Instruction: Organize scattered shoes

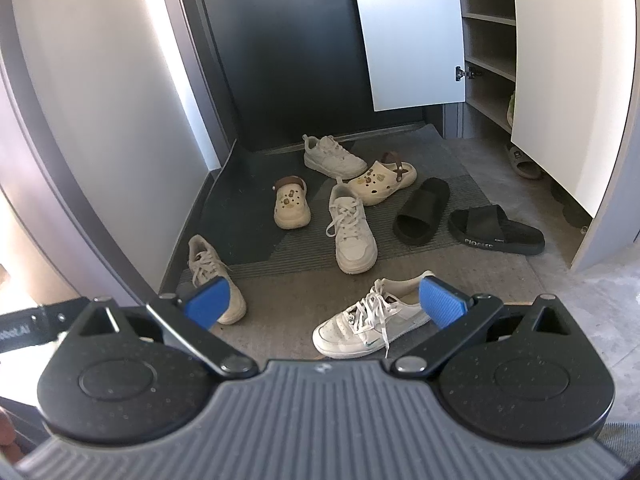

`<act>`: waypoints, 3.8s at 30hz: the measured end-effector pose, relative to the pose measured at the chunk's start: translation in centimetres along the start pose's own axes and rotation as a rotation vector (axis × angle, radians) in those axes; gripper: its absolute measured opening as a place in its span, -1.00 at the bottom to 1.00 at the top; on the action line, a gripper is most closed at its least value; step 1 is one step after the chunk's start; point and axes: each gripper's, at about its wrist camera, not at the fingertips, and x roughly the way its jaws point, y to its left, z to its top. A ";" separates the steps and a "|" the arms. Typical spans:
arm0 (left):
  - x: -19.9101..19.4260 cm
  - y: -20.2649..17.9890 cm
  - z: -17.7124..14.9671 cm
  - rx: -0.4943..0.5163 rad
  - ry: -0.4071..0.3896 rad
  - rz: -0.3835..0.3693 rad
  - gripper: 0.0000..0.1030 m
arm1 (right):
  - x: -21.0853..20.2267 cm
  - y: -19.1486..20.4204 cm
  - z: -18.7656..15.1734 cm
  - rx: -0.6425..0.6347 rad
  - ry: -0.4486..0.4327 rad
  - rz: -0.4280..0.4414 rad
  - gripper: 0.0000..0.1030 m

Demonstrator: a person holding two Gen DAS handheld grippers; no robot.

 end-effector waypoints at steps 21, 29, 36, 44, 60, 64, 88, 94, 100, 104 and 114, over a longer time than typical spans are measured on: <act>-0.8 -0.3 -0.2 0.006 -0.027 -0.003 1.00 | -0.5 -0.9 -0.2 0.043 -0.003 0.027 1.00; -0.6 -0.1 -0.2 -0.024 -0.005 -0.058 1.00 | -0.9 -1.3 -0.1 0.061 -0.011 0.046 1.00; -0.7 -0.3 -0.6 -0.017 -0.012 -0.054 1.00 | -1.4 -1.3 -0.3 0.049 -0.027 0.048 1.00; -1.8 0.3 -1.1 -0.057 -0.073 -0.133 1.00 | -1.7 -1.3 -0.4 0.047 -0.035 0.038 1.00; -3.0 0.5 -1.8 -0.040 -0.162 -0.187 1.00 | -2.4 -2.5 -0.6 0.084 -0.056 0.026 1.00; -3.7 0.5 -1.9 -0.055 -0.213 -0.257 1.00 | -2.8 -2.8 -0.5 0.109 -0.075 0.027 1.00; 14.5 -13.6 -1.8 0.727 -0.203 -0.451 1.00 | -6.0 -7.6 2.8 0.467 -0.331 0.075 1.00; 28.3 -18.7 -7.8 0.926 -0.021 -0.552 0.99 | -3.7 -6.9 3.0 0.424 -0.217 0.128 1.00; 39.5 -22.5 -11.3 0.949 0.102 -0.674 0.99 | 0.4 -5.2 2.3 0.280 -0.038 0.063 1.00; 45.3 -24.9 -12.8 0.978 0.163 -0.697 0.99 | 2.9 -5.5 2.1 0.337 0.066 0.059 1.00; 50.8 -26.4 -16.0 1.048 0.274 -0.599 1.00 | 3.1 -7.4 1.9 0.489 0.030 -0.018 1.00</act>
